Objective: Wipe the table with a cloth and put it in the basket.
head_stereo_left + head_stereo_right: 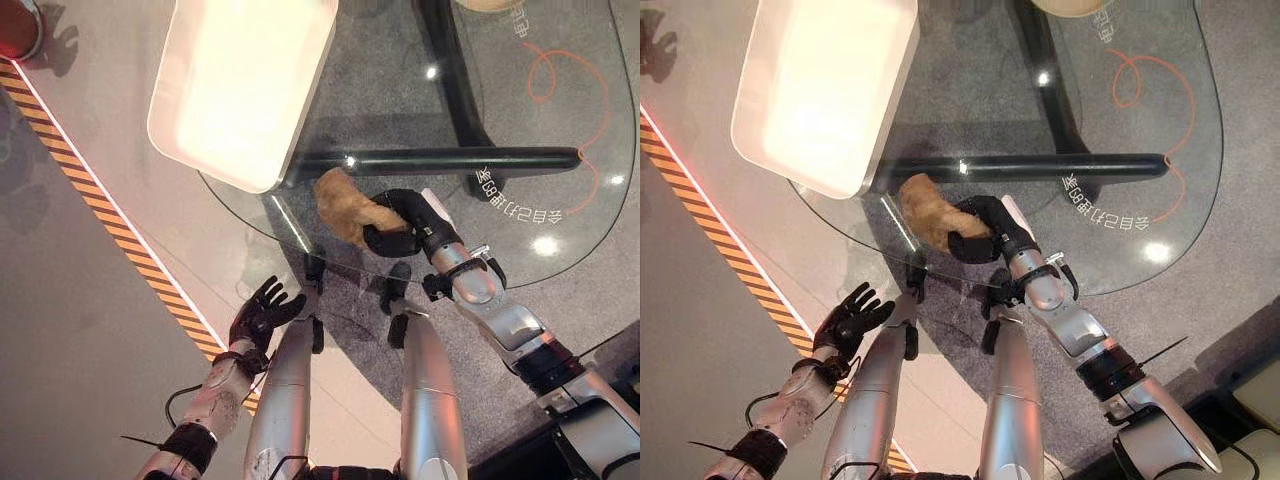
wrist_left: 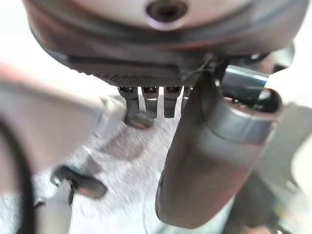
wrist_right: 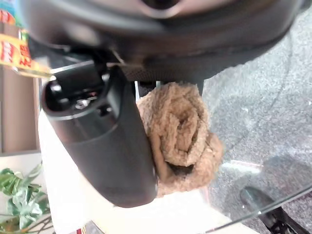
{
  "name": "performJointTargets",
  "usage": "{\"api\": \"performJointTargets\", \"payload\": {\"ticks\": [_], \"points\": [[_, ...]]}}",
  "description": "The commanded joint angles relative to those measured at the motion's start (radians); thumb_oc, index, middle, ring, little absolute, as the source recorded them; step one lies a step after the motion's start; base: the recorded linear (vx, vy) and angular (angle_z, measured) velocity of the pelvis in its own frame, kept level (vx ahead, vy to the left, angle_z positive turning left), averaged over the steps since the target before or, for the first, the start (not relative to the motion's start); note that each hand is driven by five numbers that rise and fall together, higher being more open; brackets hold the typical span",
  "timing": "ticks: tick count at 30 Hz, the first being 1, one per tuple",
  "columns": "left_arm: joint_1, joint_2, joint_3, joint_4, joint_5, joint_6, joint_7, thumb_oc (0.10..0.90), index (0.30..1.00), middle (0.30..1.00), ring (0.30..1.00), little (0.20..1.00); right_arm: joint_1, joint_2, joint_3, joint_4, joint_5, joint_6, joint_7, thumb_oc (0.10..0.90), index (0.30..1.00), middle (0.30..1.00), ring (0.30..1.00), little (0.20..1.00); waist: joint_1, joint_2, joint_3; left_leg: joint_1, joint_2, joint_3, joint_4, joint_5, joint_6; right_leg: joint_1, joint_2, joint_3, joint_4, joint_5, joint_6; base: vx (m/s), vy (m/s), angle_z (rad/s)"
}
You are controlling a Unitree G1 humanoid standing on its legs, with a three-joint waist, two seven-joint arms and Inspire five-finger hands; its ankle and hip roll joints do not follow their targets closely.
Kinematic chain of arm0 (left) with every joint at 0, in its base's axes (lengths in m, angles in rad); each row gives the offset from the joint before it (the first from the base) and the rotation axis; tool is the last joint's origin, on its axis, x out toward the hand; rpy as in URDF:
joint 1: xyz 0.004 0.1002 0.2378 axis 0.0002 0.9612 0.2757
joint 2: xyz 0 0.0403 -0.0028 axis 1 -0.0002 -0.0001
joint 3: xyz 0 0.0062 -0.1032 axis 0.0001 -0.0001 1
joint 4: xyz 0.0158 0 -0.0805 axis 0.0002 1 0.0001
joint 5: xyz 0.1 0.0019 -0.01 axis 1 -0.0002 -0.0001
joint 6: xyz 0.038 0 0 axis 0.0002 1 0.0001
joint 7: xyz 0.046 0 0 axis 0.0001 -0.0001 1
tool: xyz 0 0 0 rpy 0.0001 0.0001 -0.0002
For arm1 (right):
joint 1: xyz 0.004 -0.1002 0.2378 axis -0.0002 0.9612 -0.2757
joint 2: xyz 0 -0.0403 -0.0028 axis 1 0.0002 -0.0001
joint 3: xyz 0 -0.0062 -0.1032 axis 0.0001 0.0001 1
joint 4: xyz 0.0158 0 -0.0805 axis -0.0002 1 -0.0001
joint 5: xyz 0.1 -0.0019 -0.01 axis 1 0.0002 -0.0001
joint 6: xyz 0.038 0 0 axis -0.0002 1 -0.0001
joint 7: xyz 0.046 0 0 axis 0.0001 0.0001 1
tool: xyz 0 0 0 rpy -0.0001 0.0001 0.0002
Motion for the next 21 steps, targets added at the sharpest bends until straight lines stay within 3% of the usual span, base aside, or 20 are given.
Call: {"api": "performJointTargets", "payload": {"ticks": [1, 9, 13, 21], "points": [[0.107, 0.018, -0.011, -0.096, -0.063, 0.008, -0.075, 0.8, 0.9, 0.9, 0.9, 0.9, 0.007, -0.026, -0.06, -0.216, 0.044, -0.164, 0.031, 0.1, 0.3, 0.3, 0.3, 0.2, -0.006, 0.022, -0.019, 0.045, -0.039, 0.068, 0.135, -0.195, 0.018, 0.066, 0.053, -0.049, -0.212, 0.126, 0.032, -0.03, -0.049, -0.02], [0.185, 0.046, 0.01, -0.262, -0.214, 0.081, -0.209, 0.8, 0.9, 0.9, 0.9, 0.9, 0.106, -0.03, -0.131, -0.271, 0.106, -0.227, 0.008, 0.1, 0.3, 0.3, 0.3, 0.2, -0.009, 0.015, -0.019, 0.133, -0.033, 0.075, 0.116, -0.202, 0.023, 0.158, 0.06, -0.054, -0.225, 0.112, 0.028, -0.01, -0.016, 0.0], [0.226, 0.053, 0.029, -0.313, -0.282, 0.106, -0.286, 0.8, 0.9, 0.9, 0.9, 0.9, 0.165, -0.001, -0.191, -0.327, 0.232, -0.286, 0.037, 0.1, 0.3, 0.3, 0.3, 0.2, -0.016, 0.01, -0.019, 0.154, -0.032, 0.076, 0.117, -0.209, 0.028, 0.184, 0.067, -0.05, -0.229, 0.107, 0.026, 0.0, 0.0, 0.0], [0.261, 0.046, 0.06, -0.4, -0.468, 0.167, -0.494, 0.8, 0.9, 0.9, 0.9, 0.9, 0.244, 0.02, -0.255, -0.412, 0.231, -0.324, 0.059, 0.1, 0.3, 0.3, 0.3, 0.2, -0.03, -0.001, -0.019, 0.163, -0.026, 0.094, 0.128, -0.221, 0.035, 0.196, 0.073, -0.038, -0.23, 0.106, 0.025, 0.0, 0.001, 0.0]]}}
